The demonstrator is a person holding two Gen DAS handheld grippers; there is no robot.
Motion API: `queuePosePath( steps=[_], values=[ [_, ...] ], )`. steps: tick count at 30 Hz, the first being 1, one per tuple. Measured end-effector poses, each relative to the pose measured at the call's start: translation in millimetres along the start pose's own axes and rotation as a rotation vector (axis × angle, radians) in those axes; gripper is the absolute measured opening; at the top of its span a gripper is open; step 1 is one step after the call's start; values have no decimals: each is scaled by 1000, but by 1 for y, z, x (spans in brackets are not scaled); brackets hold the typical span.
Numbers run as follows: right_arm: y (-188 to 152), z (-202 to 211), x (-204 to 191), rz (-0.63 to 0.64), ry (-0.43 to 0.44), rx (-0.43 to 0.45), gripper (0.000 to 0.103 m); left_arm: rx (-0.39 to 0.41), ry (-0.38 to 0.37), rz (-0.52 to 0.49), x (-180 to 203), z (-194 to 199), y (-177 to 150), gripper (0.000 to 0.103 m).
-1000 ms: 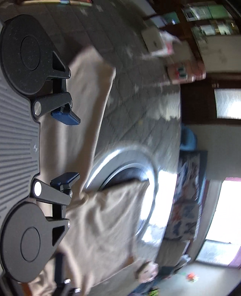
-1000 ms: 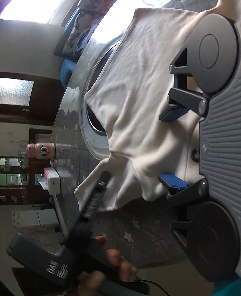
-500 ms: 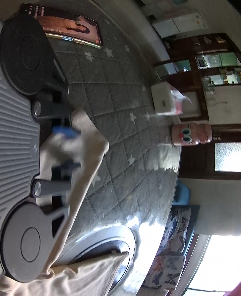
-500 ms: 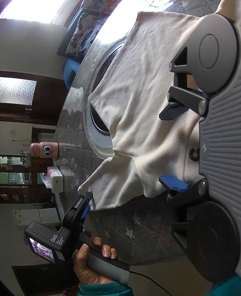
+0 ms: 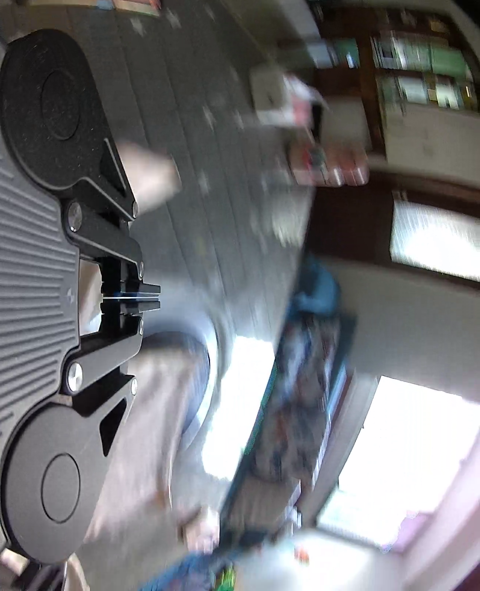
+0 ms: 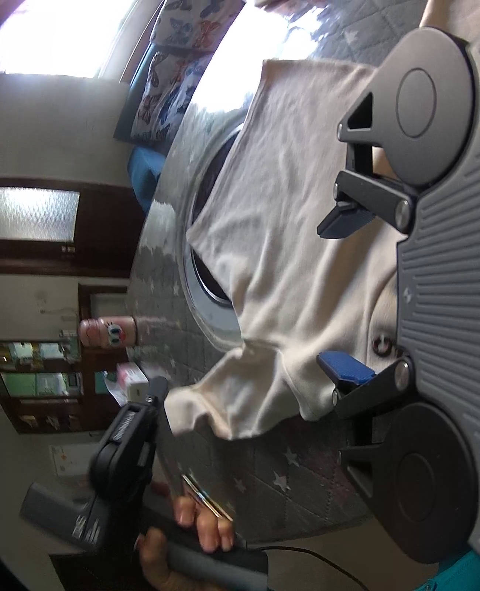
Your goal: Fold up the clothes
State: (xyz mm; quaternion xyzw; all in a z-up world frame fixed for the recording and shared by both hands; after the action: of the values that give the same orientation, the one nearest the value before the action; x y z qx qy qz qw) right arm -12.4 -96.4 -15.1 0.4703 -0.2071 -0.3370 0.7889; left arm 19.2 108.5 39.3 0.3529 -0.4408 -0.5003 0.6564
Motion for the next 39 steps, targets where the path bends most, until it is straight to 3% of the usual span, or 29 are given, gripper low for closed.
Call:
queuePosePath(
  steps=[5,8,10,16,18,21,25,28,30,31,35,39],
  values=[
    [-1,17,24,-41,-75,14,69,31,-225,-57,65,13,3,1],
    [-4,22,33,-61,-97,15,69,24,-205,-102,72,10,-5,5],
    [-6,24,35,-66,-97,13,70,-5,-133,-103,60,5,-15,5],
    [-12,18,31,-64,-72,0,71,-67,161,-68,-13,-11,-39,20],
    [-12,16,28,-63,-62,0,72,-64,270,-84,-36,-12,-44,40],
    [-12,15,24,-57,-52,2,75,-59,425,-91,-67,-10,-47,49],
    [-11,14,22,-53,-47,1,75,-87,524,-22,-98,-15,-47,55],
    [-11,14,21,-54,-47,-1,75,-107,510,54,-113,-22,-51,47],
    [-11,15,21,-56,-49,-1,75,-89,493,70,-114,-21,-49,18],
    [-11,15,21,-56,-49,-1,75,-83,481,82,-114,-21,-48,12],
    [-11,17,23,-59,-61,1,75,-35,421,112,-103,-14,-39,7],
    [-9,20,29,-74,-80,11,75,1,215,85,-51,-6,-23,7]
  ],
)
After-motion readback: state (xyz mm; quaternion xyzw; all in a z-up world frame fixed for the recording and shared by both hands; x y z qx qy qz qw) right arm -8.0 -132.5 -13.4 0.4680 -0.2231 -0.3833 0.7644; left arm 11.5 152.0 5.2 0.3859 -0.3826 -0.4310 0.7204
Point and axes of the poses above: each gripper's, at about its wrist camera, not at the fingertips, and z roughly against the way its jaws point, x to its right, y to its top, the point moved 4 cm from there along -z, roughly the way its jaws point, and after that the axes turned 12 degrees about x, right-handed, at the moved point
